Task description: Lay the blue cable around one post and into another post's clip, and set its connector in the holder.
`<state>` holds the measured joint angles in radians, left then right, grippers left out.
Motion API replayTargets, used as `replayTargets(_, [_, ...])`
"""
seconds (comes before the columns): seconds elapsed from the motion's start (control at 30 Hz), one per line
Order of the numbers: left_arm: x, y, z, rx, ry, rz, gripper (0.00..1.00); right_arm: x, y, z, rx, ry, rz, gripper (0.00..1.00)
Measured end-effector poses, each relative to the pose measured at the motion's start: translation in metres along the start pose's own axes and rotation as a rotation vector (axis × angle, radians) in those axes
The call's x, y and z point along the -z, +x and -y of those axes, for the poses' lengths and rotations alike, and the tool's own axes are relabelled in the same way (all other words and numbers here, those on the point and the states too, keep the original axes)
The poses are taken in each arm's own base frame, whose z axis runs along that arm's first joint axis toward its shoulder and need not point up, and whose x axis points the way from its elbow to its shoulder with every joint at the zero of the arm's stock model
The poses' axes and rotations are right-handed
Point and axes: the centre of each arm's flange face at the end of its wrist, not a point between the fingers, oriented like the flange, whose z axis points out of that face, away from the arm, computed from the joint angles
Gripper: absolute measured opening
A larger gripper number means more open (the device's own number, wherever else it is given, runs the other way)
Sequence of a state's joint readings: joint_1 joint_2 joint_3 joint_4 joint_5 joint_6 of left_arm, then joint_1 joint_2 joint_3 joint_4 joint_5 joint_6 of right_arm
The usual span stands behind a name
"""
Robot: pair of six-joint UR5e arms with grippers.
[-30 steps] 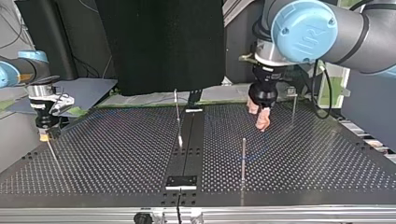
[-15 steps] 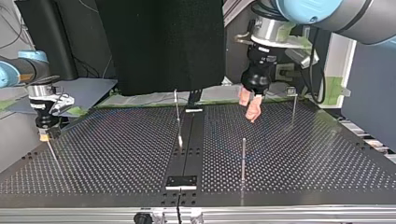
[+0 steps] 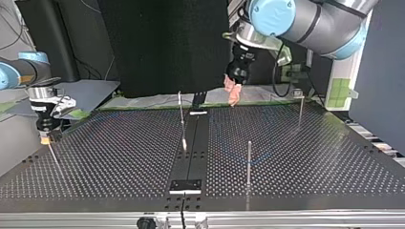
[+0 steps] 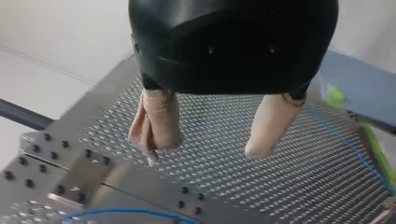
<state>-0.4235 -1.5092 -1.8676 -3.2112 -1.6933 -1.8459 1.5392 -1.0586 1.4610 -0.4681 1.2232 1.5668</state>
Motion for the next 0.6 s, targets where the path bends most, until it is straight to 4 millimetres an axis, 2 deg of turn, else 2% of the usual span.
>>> replayTargets(0.3, [-0.014, 0.058, -0.002, 0.006, -0.002, -0.066, 1.00, 0.000, 0.000, 0.000, 0.000, 0.000, 0.000, 0.94])
replayTargets(0.6, [-0.025, 0.128, -0.015, 0.029, -0.052, -0.145, 1.00, 0.000, 0.000, 0.000, 0.000, 0.000, 0.000, 0.94])
